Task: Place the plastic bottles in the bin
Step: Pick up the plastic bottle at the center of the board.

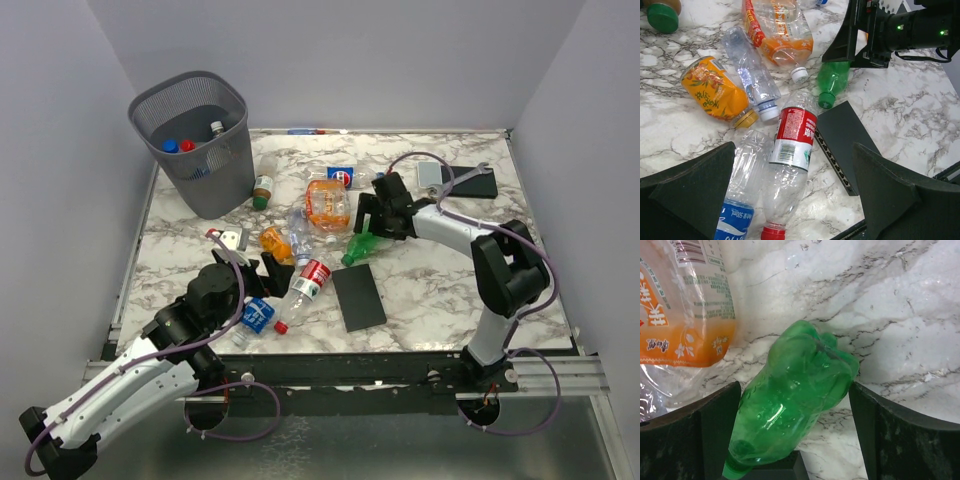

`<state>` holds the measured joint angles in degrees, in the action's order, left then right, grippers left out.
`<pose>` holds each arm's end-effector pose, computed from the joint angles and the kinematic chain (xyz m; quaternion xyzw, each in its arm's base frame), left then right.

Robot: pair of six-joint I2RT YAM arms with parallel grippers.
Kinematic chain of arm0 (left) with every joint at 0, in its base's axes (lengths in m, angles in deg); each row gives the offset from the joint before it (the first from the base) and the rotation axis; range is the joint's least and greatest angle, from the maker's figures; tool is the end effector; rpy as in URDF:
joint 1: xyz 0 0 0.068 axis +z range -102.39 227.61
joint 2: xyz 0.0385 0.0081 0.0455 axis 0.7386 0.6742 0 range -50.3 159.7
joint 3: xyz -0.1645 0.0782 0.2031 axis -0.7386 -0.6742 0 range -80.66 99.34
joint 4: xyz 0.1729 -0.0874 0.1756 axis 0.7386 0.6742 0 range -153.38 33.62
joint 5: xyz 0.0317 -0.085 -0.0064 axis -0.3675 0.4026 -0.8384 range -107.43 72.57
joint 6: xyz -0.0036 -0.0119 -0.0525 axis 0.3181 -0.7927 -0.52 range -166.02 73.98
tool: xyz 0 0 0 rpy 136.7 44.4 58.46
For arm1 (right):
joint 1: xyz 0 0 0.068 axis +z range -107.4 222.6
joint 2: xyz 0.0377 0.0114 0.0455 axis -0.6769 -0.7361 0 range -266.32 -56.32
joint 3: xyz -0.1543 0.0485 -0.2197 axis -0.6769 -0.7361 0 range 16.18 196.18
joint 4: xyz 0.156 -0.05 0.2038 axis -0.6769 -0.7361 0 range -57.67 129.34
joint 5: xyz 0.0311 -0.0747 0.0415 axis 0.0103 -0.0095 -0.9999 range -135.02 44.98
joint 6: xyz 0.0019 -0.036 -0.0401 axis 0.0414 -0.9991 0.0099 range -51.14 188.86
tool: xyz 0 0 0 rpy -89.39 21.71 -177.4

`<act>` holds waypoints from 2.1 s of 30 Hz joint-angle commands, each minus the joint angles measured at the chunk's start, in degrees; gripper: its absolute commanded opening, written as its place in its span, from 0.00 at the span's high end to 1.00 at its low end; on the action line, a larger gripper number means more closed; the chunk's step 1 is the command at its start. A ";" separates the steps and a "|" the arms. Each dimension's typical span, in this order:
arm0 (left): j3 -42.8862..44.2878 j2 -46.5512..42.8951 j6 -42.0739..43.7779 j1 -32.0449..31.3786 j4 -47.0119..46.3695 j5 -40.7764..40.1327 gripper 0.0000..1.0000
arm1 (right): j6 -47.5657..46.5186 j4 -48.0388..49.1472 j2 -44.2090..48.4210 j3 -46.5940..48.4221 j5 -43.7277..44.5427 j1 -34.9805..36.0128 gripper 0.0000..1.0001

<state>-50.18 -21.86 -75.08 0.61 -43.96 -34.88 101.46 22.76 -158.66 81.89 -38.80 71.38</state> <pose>0.0989 -0.0904 0.2755 0.0355 0.8008 -0.2642 0.5363 0.3300 0.1769 0.1857 0.0487 0.9464 0.1166 0.2973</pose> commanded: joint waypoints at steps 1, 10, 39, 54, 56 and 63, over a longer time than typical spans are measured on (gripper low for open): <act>0.30 -0.91 0.27 -0.27 0.01 -1.48 0.01 | 2.66 1.40 -3.98 2.73 -2.70 -1.20 0.11; 0.18 -1.31 -0.08 -0.28 0.00 -2.05 0.01 | 9.93 7.13 -0.69 -3.78 -5.87 -3.29 0.43; 6.61 29.66 -8.79 -1.43 -48.42 44.85 0.01 | 17.89 42.99 59.04 -34.38 -33.11 -1.88 0.59; 11.94 37.71 -7.28 -6.37 -45.04 46.01 0.09 | 17.78 42.94 59.63 -33.60 -32.14 -1.50 0.59; 12.56 38.74 -7.05 -7.40 -45.00 45.60 0.14 | 17.64 42.90 59.78 -33.52 -32.08 -1.41 0.59; 13.36 38.85 -6.07 -8.28 -45.08 42.05 0.44 | 15.46 39.99 60.89 -32.71 -32.39 -1.29 0.59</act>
<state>-38.88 17.66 -82.56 -7.28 -88.61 9.12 119.15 65.31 -98.91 46.98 -70.19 69.67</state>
